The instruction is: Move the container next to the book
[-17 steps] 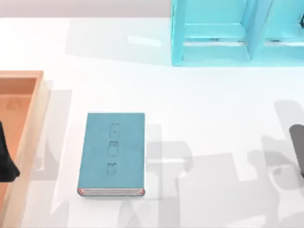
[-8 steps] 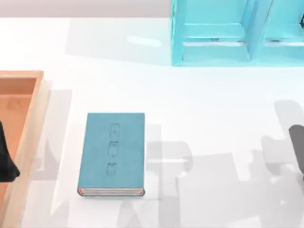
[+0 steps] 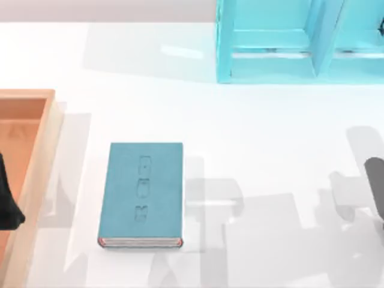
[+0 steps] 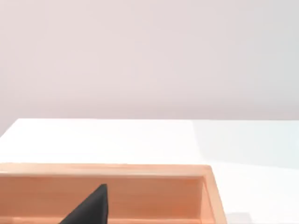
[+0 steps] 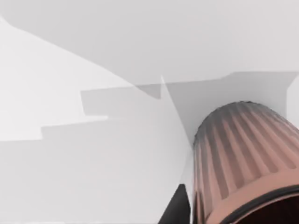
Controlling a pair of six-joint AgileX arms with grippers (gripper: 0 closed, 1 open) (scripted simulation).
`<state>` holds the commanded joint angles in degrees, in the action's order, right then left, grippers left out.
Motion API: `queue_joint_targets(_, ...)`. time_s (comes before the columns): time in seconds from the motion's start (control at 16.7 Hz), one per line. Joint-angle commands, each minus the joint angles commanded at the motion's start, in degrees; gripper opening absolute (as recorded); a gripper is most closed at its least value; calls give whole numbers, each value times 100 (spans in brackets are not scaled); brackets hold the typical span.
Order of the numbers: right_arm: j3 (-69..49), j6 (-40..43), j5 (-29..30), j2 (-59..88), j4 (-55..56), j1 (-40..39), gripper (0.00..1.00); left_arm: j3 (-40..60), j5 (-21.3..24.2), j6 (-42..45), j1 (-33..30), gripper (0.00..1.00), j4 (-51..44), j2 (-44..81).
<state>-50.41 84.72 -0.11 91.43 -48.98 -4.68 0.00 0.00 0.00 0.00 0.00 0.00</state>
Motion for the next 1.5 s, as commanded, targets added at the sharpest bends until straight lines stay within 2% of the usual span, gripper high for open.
queue_joint_targets(0.42, -91, 8, 0, -48, -68, 5, 0, 0, 0, 0, 0, 100, 0, 0)
queue_joint_targets(0.78, -662, 25, 0, -321, -1083, 14, 0, 0, 0, 0, 0, 100, 0, 0)
queue_joint_targets(1.14, -792, 6, 0, -401, -1205, 13, 0, 0, 0, 0, 0, 100, 0, 0)
queue_joint_targets(1.32, -949, -335, 14, -276, -1268, -221, 0, 0, 0, 0, 0, 100, 0, 0)
queue_joint_targets(1.5, -1323, -1208, 47, -3, -1409, -719, 0, 0, 0, 0, 0, 100, 0, 0)
